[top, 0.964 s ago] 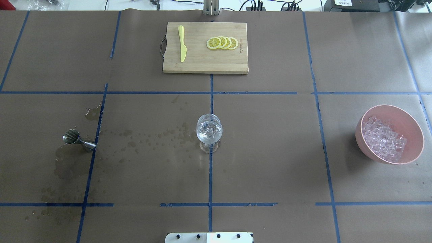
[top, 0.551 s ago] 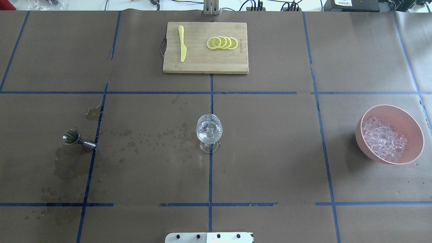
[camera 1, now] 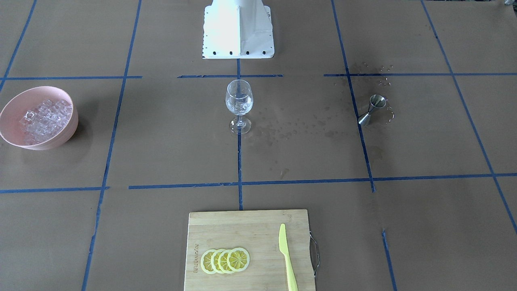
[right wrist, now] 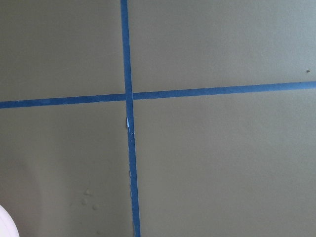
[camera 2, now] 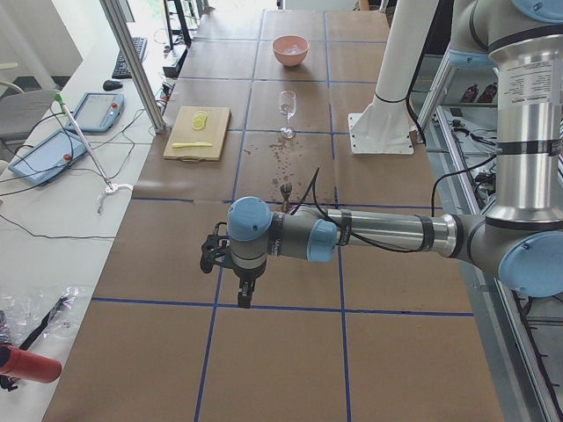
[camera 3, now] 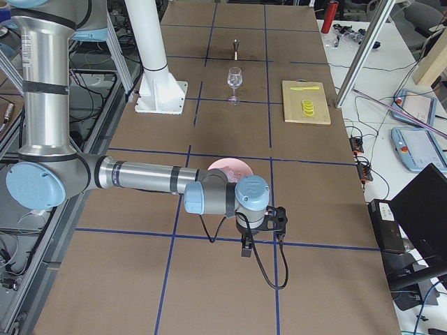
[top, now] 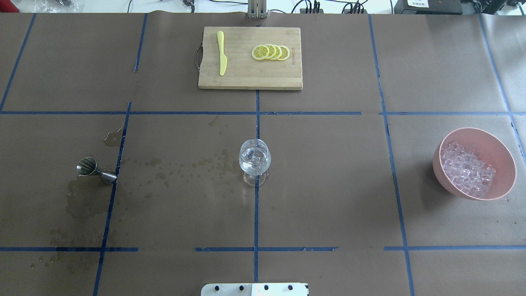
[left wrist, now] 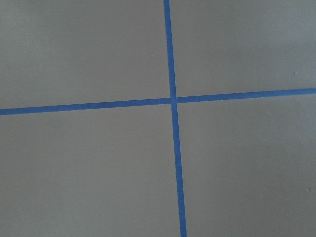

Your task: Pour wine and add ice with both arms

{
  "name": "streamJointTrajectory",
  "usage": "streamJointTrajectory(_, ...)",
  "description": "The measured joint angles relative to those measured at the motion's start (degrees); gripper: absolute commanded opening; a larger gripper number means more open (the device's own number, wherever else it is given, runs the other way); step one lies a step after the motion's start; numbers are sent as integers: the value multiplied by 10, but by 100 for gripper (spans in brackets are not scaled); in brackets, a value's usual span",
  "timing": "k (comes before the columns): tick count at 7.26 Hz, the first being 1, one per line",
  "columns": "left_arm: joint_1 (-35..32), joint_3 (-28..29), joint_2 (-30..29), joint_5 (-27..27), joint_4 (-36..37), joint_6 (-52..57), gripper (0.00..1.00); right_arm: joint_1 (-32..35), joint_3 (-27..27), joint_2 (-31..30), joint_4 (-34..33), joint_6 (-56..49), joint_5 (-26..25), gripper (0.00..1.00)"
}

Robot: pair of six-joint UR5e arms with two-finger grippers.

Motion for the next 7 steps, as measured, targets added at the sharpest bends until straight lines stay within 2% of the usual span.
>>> streamJointTrajectory(7,0,2,-1,-1,-1,0,100,0,-3,-1,2,13,16,100)
